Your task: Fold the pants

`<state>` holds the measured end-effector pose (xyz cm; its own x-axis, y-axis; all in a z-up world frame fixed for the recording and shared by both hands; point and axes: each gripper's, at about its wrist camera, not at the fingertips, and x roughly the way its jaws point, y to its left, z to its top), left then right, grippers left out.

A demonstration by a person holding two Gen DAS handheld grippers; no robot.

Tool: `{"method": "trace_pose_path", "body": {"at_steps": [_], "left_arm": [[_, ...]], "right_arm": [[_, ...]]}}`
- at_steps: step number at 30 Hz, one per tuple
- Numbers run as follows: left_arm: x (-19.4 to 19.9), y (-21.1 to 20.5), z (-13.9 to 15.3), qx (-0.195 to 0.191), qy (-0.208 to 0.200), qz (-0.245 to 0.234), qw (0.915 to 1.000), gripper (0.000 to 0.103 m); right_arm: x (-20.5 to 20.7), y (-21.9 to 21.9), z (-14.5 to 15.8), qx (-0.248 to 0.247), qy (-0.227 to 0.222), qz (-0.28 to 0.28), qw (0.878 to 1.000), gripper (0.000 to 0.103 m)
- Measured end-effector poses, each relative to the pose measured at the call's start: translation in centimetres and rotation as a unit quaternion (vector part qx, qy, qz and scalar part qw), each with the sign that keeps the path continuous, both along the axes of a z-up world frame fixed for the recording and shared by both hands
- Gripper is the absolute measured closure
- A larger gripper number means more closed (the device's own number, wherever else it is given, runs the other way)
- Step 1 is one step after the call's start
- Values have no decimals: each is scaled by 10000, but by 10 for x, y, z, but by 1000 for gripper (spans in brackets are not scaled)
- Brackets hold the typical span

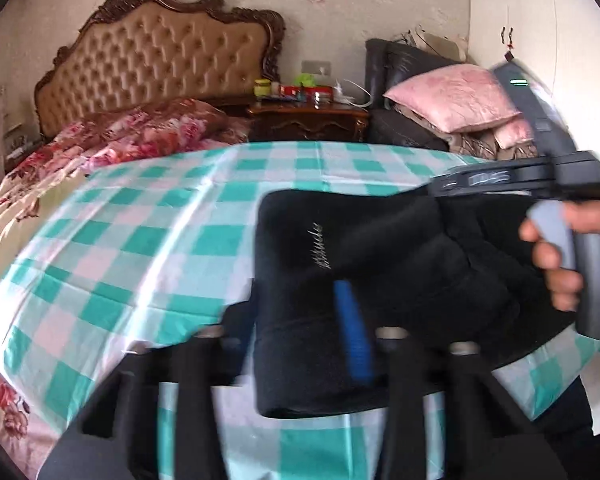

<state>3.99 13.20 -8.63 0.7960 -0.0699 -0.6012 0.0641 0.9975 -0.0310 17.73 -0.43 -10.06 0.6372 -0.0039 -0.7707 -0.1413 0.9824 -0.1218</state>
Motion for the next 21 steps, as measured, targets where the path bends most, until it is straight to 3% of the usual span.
{"method": "trace_pose_path", "body": {"at_steps": [2,4,6,8,10,12,13,15,16,19,21], "left_arm": [[4,-3,-12,22,197,-6,9998,89],[10,-8,-31,143,493,-25,9987,89],[8,-12,-32,318,414,-41,9986,89],[8,-9,-27,160,425,24,9990,89],[1,-5,-15,-93,198,68,9997,90],[-1,-11,-7,18,77,-12,10000,89],[3,-13,-13,65,238,-75,9997,89],[11,-8,-32,-294,640,-24,9975,89],[9,-5,-35,-492,567,22,9972,89],[9,-10,-34,-227,550,-61,9982,89],[8,-10,-35,-296,538,-18,9981,89]], "right_arm": [[11,2,-24,-22,403,-54,9992,18],[14,-2,-36,119,442,-114,9989,13],[12,-3,-38,83,391,-143,9991,7],[10,-1,-37,-6,352,-116,9993,7],[8,0,-34,-85,232,-78,9997,7],[2,-1,-27,-44,142,-69,9999,10],[-1,-2,-22,8,122,-69,9999,14],[-17,-1,-3,46,-31,1,10000,15],[-29,-1,6,37,-139,40,9999,15],[-58,1,15,-57,-173,150,9997,15],[-72,-1,10,-94,-80,117,9999,15]]}}
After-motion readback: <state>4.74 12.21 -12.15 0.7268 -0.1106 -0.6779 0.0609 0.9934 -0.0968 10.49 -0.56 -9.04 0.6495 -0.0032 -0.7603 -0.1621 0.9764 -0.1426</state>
